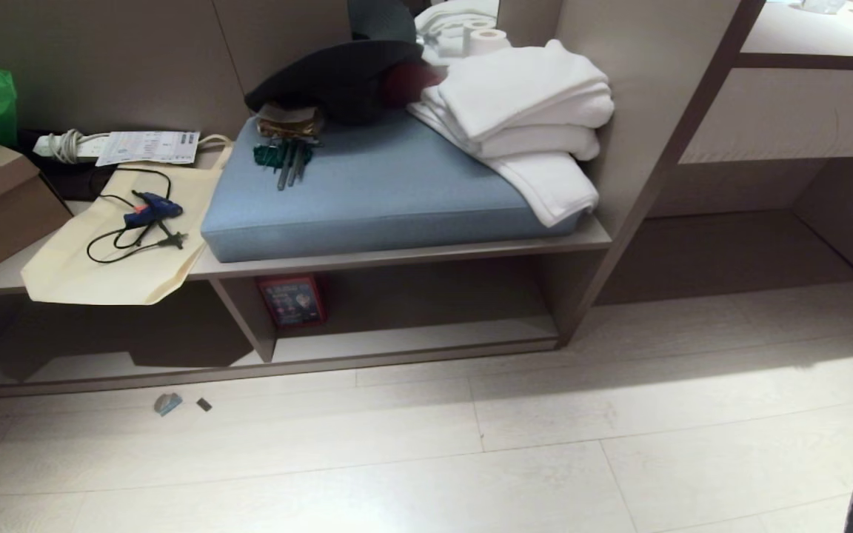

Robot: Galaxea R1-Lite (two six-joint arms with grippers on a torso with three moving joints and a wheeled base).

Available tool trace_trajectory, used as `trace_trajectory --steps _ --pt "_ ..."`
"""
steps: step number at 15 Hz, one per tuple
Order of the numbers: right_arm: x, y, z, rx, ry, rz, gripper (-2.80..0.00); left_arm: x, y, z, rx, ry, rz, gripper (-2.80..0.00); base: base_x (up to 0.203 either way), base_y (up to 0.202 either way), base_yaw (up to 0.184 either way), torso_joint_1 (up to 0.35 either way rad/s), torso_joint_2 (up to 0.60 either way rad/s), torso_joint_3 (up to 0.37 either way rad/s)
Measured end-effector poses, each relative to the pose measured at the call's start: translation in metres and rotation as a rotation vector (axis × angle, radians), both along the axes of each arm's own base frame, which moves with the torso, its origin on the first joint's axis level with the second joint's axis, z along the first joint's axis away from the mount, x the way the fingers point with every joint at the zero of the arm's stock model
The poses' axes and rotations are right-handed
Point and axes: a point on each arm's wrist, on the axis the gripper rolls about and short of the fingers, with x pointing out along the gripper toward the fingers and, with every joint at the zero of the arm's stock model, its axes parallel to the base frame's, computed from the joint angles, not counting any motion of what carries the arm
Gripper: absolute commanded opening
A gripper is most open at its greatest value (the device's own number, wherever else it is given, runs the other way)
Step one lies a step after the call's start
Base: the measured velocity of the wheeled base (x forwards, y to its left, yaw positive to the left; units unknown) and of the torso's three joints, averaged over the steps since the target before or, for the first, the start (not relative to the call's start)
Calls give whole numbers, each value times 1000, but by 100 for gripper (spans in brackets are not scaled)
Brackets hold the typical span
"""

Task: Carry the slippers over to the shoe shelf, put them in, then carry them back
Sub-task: Place the slippers into the shoe cabinet

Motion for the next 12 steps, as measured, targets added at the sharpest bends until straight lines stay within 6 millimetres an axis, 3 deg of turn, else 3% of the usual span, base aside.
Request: trace_trajectory --steps 12 --pt "0 0 0 -1 0 0 -280 0 0 0 0 0 0 -280 0 0 0 0 0 0"
